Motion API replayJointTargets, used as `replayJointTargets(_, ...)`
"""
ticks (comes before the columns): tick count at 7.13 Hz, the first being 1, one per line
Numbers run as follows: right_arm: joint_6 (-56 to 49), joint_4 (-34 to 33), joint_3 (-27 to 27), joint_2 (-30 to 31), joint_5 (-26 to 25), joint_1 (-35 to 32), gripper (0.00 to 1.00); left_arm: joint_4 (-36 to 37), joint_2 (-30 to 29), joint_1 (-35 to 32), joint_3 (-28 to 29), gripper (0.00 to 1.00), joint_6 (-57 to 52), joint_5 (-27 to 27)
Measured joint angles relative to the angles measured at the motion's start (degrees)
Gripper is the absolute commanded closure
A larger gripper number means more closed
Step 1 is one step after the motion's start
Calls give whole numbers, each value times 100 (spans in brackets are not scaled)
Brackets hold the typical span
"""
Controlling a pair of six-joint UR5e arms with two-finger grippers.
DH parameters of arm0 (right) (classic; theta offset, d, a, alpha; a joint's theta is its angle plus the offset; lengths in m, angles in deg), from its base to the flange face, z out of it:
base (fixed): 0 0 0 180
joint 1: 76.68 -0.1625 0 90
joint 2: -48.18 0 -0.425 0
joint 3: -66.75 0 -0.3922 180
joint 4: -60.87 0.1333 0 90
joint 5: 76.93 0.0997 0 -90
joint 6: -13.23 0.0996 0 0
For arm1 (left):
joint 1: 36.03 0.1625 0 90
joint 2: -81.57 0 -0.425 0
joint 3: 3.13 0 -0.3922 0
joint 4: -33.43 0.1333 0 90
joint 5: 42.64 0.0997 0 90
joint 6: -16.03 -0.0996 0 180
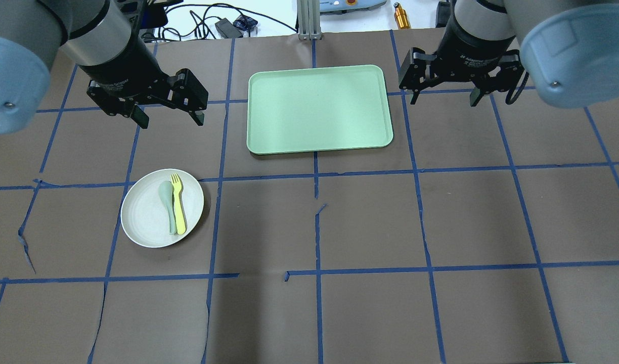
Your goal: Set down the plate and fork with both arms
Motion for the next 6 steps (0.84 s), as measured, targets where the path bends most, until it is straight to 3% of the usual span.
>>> replayJointTargets(6, 4, -9, -23, -3, 3, -6, 0, 189, 15, 5, -155, 0, 39, 298)
